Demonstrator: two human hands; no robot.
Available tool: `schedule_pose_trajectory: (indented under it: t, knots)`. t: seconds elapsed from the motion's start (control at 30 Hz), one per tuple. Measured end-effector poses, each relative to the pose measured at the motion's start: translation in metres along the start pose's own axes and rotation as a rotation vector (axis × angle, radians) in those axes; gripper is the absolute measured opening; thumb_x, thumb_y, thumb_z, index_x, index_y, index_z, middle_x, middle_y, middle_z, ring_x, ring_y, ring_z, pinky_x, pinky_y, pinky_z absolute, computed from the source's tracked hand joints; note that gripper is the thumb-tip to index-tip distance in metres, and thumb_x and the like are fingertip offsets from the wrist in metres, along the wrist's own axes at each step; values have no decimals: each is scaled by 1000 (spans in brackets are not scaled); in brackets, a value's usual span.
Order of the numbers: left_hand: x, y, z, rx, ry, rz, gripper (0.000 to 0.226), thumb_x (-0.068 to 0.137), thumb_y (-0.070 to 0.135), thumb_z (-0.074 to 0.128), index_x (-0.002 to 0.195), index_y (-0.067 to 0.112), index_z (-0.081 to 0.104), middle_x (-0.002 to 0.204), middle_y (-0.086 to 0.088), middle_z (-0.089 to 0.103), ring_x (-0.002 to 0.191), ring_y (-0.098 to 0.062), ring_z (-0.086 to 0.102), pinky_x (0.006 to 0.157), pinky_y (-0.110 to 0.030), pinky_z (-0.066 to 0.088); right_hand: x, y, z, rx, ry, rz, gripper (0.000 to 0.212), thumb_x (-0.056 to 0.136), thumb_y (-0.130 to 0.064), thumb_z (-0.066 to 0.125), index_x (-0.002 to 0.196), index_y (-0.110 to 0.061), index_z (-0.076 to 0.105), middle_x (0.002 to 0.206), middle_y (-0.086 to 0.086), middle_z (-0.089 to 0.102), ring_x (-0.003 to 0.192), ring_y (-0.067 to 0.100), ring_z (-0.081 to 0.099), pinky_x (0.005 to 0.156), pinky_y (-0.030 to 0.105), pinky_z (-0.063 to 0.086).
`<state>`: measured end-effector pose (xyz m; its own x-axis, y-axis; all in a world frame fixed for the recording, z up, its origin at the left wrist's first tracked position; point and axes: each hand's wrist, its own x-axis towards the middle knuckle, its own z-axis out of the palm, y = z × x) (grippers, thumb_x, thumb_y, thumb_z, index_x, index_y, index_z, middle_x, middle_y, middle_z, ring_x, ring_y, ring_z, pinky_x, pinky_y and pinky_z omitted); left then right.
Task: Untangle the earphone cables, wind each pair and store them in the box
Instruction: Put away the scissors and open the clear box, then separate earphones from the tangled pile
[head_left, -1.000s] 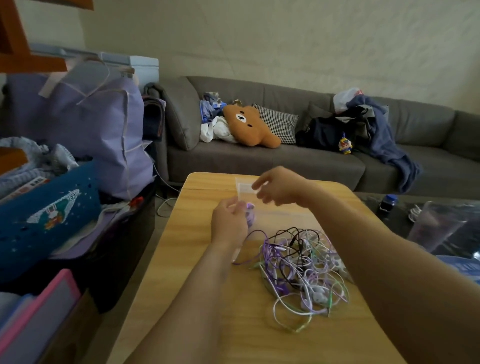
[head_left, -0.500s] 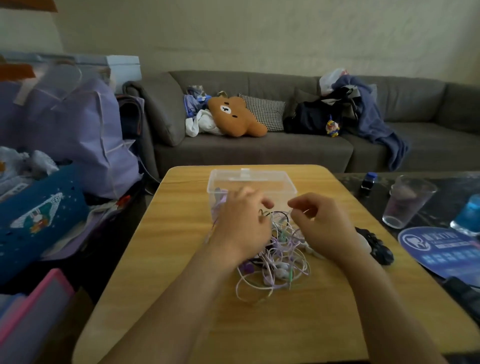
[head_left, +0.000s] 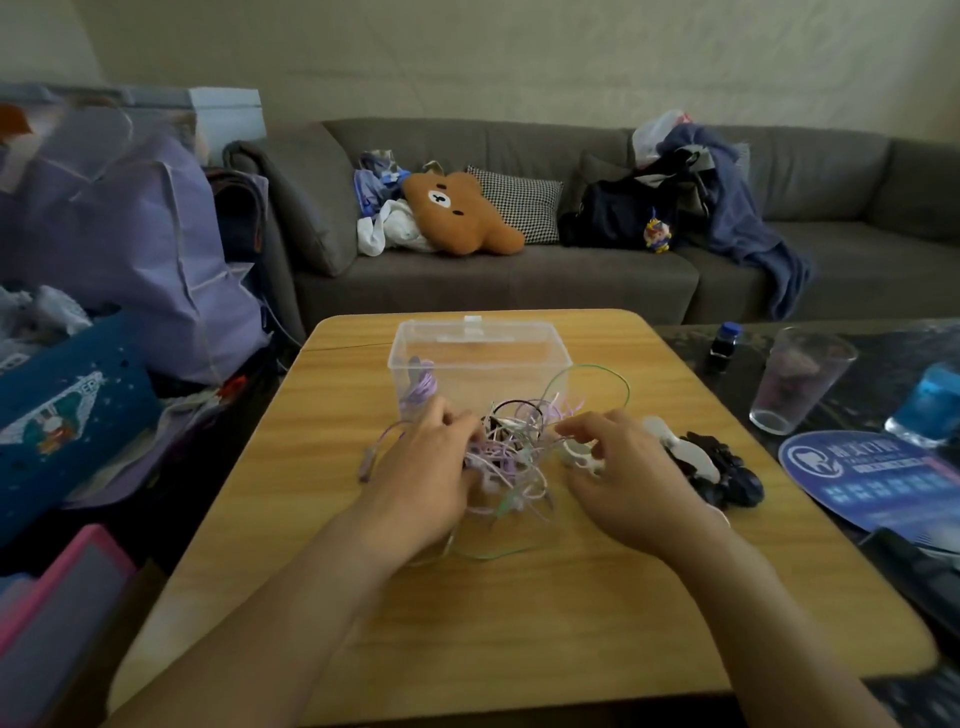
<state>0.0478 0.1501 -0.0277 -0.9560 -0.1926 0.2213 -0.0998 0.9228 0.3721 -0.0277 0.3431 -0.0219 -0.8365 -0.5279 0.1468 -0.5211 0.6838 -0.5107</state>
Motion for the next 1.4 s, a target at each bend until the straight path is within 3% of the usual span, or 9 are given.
schedule_pose_trajectory:
  t: [0.3,0.5,0.6,0.7,0.83,1.03,1.2,1.3,1.4]
  knots:
    - [-11,-23,-23,-532,298,-110,10,96,23,61,101,28,54,109,4,54,88,-9,62,66,-17,52,3,-31,29,126,20,-115,45,94,-45,60,135,-27,51,118,-8,45,92,2,51,83,16,37]
    - [-9,-35,-37,-1033,419,-348,6,97,9,58,103,11,56,87,-4,61,46,-5,55,45,-20,48,15,-39,36,176,218,-40,34,89,-26,69,119,-26,52,111,-5,46,88,4,50,73,13,41]
    - [-8,-43,-39,-1162,430,-382,5,97,7,58,97,12,59,83,-4,64,54,-9,58,48,-21,49,22,-40,36,149,217,30,31,88,-30,71,116,-28,57,113,-2,43,94,14,54,76,23,39]
    - [-8,-53,-37,-1099,477,-419,6,95,11,62,94,16,62,86,-5,66,59,-10,59,55,-25,48,28,-32,38,2,89,81,19,90,-34,68,106,-23,67,112,2,49,104,21,54,83,28,39]
    - [-8,-73,-38,-855,539,-523,8,91,17,67,91,22,61,94,-6,69,67,-19,61,64,-34,51,33,-26,35,131,141,83,10,93,-25,67,88,-16,70,87,-4,67,83,15,62,63,24,41]
    - [-19,-84,-47,-569,187,-552,42,81,8,76,115,21,56,115,0,58,109,-18,58,90,-32,48,29,-40,22,559,297,73,16,99,-31,58,89,-20,64,69,-4,73,61,7,66,54,22,48]
    - [-37,-46,-62,-247,144,-105,76,69,22,64,141,23,39,131,9,36,131,-12,31,114,-35,25,22,-50,23,596,327,-51,19,94,-34,65,80,-21,68,62,-1,66,54,11,57,54,30,48]
    - [-42,-12,-48,-285,301,187,73,71,23,63,141,20,42,136,14,38,136,-8,32,114,-29,25,21,-57,26,580,280,-114,18,90,-36,68,79,-23,67,63,-6,63,58,6,54,55,22,46]
    - [-37,2,-28,-393,279,200,65,83,27,74,140,23,44,132,12,54,128,-4,47,107,-23,36,15,-67,24,702,106,-227,16,87,-36,70,81,-21,69,67,-11,66,64,4,59,59,16,47]
